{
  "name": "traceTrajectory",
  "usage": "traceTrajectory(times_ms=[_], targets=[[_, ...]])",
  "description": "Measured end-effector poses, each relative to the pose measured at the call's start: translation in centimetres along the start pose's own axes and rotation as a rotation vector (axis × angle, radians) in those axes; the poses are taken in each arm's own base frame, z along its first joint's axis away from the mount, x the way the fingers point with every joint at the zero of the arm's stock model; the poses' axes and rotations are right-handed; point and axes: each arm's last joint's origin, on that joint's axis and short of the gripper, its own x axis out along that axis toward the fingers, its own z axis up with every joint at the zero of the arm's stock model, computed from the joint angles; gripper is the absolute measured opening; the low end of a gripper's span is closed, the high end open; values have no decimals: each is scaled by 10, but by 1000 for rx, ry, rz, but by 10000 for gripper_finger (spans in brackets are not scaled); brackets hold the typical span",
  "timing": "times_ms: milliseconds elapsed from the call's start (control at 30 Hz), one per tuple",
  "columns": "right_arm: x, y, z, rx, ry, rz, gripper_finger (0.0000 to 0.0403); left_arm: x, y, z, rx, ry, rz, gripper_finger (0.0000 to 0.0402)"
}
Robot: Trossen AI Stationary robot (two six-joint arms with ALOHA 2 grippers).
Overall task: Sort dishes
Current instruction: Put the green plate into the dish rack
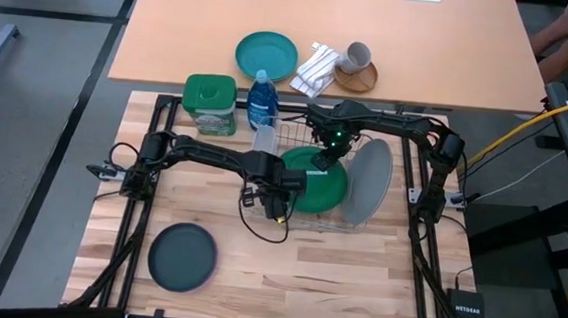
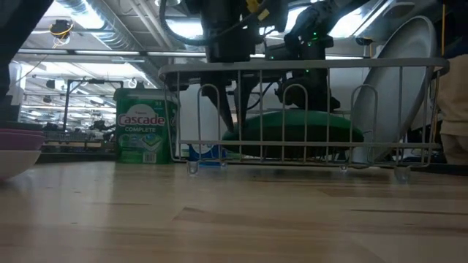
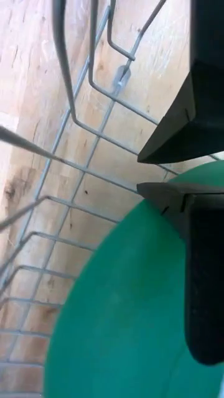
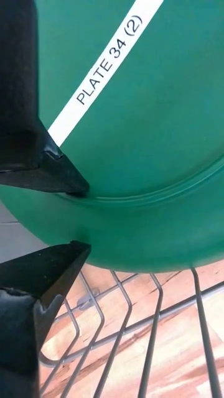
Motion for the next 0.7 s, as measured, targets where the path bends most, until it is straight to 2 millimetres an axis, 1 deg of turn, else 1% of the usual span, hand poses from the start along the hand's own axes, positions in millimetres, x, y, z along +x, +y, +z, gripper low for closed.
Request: traceTrajectory(times_ms=[167,300,400,533,700], targets=[[0,0,0,0,0,1,147,0,-2,4,18,-10,-10,25],[0,0,0,1,-1,2,147,3,-2,0,8,-41,-42,4],[0,0,0,1,-1,3,147,11,-1,-3,-12,-46,-63,4],[0,0,0,1,0,2,147,15,1,-7,-22,-47,-59,8],[0,0,0,0,1,0,147,13,5,-7,-77,-4,-5,2]])
